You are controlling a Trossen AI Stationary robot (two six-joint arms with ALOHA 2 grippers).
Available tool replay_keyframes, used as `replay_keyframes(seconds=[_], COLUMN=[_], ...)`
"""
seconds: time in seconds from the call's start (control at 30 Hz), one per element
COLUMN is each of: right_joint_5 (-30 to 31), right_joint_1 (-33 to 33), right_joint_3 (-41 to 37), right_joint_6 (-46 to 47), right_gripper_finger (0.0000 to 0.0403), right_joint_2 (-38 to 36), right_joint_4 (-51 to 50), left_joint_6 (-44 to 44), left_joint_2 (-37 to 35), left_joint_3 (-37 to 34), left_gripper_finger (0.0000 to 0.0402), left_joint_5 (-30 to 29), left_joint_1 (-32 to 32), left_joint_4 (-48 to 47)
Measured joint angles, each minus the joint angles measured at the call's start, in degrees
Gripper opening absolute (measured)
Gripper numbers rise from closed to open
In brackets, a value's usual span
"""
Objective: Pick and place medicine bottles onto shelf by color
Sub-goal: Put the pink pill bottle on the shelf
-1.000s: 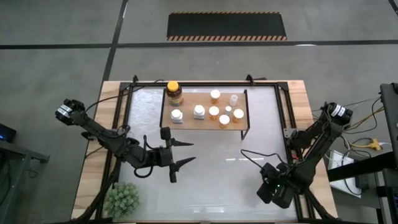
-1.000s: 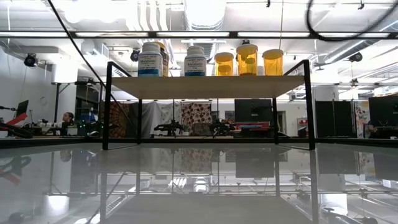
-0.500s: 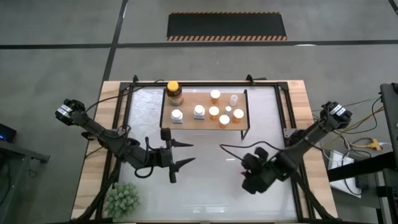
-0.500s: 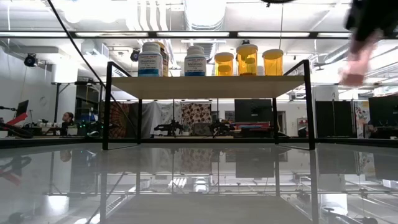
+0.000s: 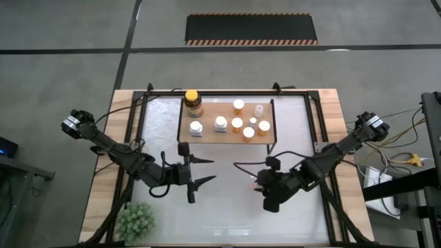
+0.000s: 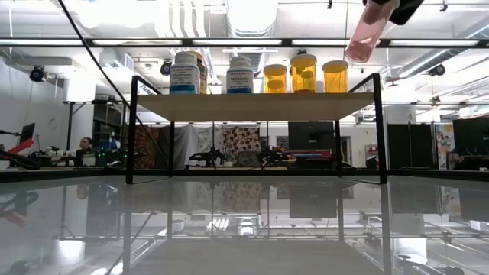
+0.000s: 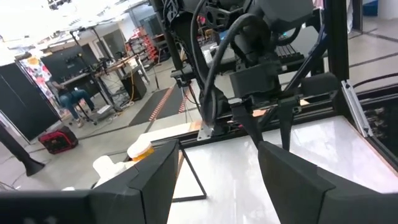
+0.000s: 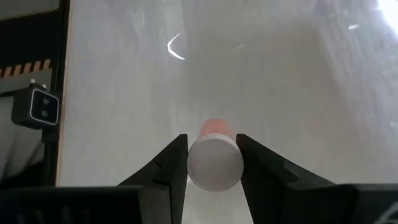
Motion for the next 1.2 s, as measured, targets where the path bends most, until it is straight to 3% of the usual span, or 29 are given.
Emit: replay_keyframes(seconds=[0.23, 0.67, 1.0, 1.2], right_joint_5=[-0.04, -0.21, -1.59, -1.71], right_joint_1=[-1.14, -2.30, -3.72, -3.64], right_joint_3=[0.13, 0.18, 0.53, 0.53], right_joint_6=[-7.46, -21.75, -23.21, -23.07], right_gripper_finger=[0.0116, 0.0116, 0.0115, 0.0114], right_joint_2=[0.00, 0.00, 0.00, 0.00], right_joint_4=[1.30, 12.93, 14.20, 14.10], left_joint_6=[-2.09, -6.37, -7.82, -8.89], left_joint_2=[0.00, 3.44, 4.02, 4.48], left_joint_3=[0.00, 0.13, 0.13, 0.13], left_gripper_finger=[0.0206, 0.0206, 0.0207, 0.0254], left_joint_5=[1.43, 3.08, 3.08, 3.06], left_joint_1=[0.00, -0.02, -0.02, -0.04], left_joint_4=[-0.01, 0.02, 0.07, 0.04])
